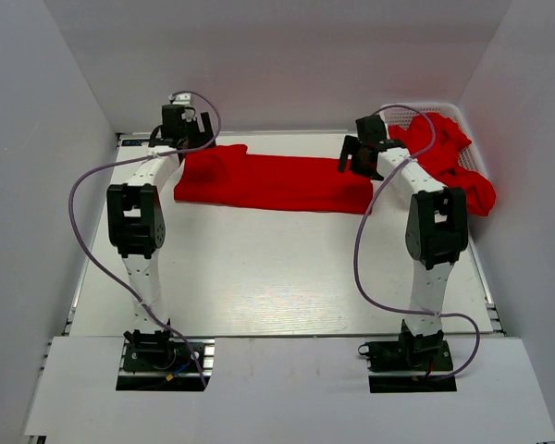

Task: Fold and stack the t-shirts
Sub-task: Rotate the tshirt 80 degrees

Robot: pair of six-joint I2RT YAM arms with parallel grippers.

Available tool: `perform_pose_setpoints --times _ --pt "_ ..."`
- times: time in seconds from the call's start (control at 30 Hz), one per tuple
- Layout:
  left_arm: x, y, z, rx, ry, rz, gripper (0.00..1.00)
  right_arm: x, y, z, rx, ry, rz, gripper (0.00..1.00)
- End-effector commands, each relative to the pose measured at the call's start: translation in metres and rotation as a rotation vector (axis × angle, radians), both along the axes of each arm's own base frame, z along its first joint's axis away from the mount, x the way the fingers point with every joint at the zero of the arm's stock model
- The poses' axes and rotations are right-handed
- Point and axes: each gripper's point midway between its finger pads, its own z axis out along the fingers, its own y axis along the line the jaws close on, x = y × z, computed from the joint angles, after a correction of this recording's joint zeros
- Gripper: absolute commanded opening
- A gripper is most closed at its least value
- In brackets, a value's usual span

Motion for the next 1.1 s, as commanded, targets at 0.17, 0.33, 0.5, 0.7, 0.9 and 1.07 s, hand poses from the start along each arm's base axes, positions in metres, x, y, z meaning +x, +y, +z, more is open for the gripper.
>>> perform_pose_setpoints --times 0.17,0.33,0.5,0.7,0.9,1.07 --pt "-0.074 -0.043 -0.06 -0.185 0.266 -0.085 1.0 -0.021 0.042 -0.037 0.122 0.118 0.169 0.9" --pt "-0.084 -0.04 -0.122 -0.184 0.437 -0.039 1.0 -0.034 0.048 -0.065 0.181 0.19 0.179 0.9" --pt "-0.066 -0.037 -0.156 -0.167 0.519 0.002 1.0 -0.067 0.047 -0.099 0.201 0.293 0.173 0.9" --pt "-0.017 -0.053 -0.189 -0.238 0.497 -0.024 1.0 -0.159 0.055 -0.115 0.122 0.422 0.296 0.9" --pt "0.042 -0.105 -0.167 -0.537 0.283 -0.096 1.0 -0.307 0.151 -0.073 0.344 0.579 0.83 0.9" --pt "0.064 -0.156 -0.153 -0.636 0.162 -0.158 1.0 -0.356 0.2 -0.075 0.225 0.648 1.228 0.64"
